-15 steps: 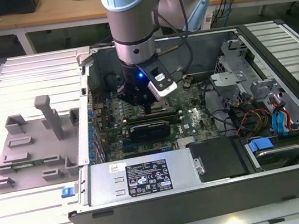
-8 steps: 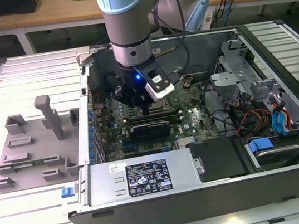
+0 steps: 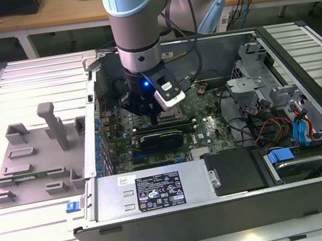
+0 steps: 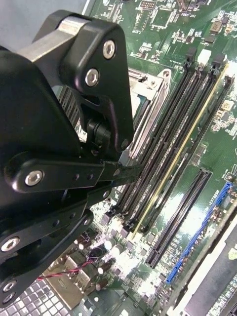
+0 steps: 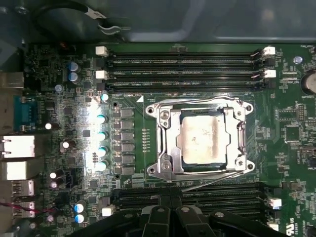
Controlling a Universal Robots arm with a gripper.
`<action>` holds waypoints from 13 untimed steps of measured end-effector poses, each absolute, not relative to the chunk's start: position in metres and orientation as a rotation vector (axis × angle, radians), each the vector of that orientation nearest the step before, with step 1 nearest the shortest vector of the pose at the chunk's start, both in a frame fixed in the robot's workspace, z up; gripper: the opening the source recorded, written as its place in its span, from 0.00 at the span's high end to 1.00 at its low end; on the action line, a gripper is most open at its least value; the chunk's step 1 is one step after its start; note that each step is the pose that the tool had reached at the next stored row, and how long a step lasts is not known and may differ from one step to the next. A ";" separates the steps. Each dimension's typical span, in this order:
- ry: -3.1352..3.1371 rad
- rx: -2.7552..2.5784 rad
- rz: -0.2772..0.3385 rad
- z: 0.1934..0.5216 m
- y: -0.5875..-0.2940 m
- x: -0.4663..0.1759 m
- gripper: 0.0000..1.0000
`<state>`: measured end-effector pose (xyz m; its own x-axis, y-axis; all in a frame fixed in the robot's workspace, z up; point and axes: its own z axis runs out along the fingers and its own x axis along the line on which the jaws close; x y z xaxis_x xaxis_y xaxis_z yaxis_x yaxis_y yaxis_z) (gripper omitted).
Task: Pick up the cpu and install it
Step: 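Install the second cpu locking lever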
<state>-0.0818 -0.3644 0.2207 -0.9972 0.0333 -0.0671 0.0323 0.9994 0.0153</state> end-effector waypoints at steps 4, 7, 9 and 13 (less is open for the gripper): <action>3.074 0.047 0.023 0.220 -0.364 -0.082 0.89; 3.075 0.004 0.025 0.217 -0.364 -0.082 0.89; 3.075 -0.032 0.025 0.216 -0.364 -0.082 0.89; 3.074 -0.074 0.025 0.214 -0.364 -0.082 0.89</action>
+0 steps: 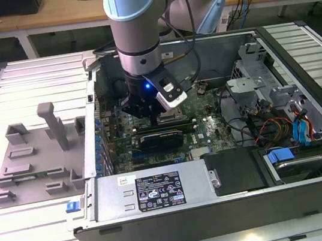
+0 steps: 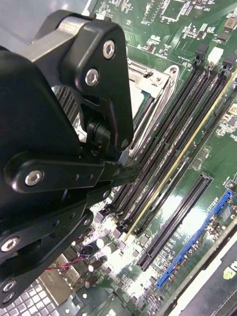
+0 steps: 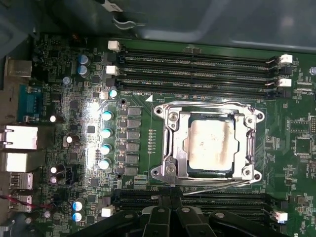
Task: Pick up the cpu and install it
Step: 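Install the second cpu locking lever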
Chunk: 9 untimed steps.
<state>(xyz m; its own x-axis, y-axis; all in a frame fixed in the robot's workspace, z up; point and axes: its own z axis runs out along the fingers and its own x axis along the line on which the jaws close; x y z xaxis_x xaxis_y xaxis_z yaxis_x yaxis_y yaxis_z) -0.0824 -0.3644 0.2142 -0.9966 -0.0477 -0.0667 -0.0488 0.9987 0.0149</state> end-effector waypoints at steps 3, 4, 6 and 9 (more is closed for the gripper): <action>3.074 -0.074 0.026 0.214 -0.364 -0.082 0.89; 3.074 -0.074 0.026 0.214 -0.364 -0.082 0.89; 3.074 -0.074 0.026 0.214 -0.364 -0.082 0.89; 3.074 -0.074 0.026 0.214 -0.364 -0.082 0.89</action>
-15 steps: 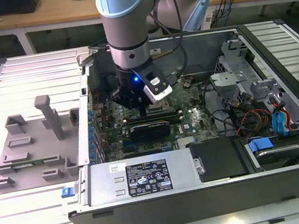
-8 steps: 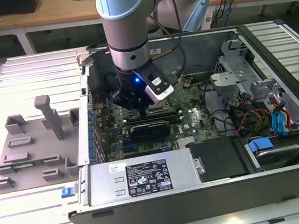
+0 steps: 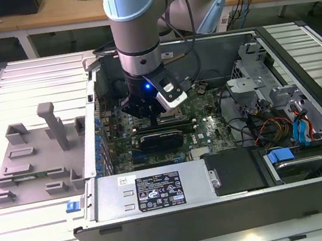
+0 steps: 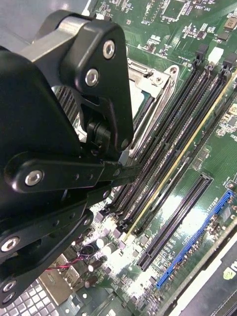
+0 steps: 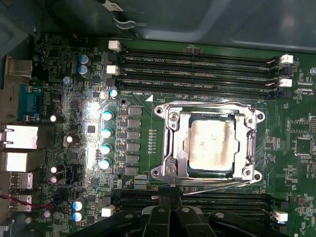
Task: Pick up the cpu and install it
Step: 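Install the second cpu locking lever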
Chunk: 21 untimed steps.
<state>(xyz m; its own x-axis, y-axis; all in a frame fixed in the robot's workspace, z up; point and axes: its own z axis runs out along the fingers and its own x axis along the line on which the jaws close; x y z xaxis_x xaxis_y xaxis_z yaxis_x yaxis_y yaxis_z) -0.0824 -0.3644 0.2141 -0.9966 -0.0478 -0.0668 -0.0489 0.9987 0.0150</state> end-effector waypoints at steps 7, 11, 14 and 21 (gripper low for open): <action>3.074 -0.075 0.026 0.214 -0.364 -0.082 0.89; 3.074 -0.075 0.026 0.214 -0.364 -0.082 0.89; 3.074 -0.075 0.026 0.214 -0.364 -0.082 0.89; 3.073 -0.074 0.051 0.214 -0.365 -0.083 0.89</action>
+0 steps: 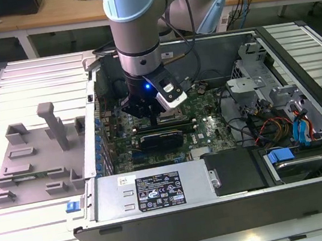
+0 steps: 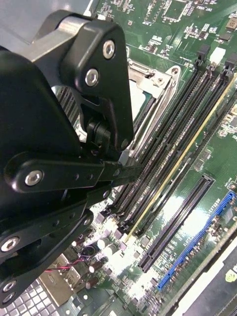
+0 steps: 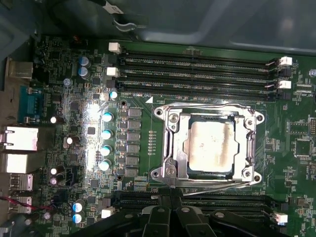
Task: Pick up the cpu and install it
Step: 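Install the second cpu locking lever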
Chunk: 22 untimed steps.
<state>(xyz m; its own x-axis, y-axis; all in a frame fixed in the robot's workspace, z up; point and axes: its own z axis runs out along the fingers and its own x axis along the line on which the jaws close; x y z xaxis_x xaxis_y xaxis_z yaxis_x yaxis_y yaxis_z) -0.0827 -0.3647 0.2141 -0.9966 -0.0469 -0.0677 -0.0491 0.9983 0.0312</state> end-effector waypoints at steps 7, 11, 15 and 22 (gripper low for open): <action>3.072 -0.073 0.083 0.213 -0.365 -0.083 0.89; 3.071 -0.072 0.099 0.210 -0.366 -0.083 0.89; 3.068 -0.071 0.151 0.208 -0.369 -0.083 0.89; 3.063 -0.068 0.222 0.203 -0.372 -0.086 0.89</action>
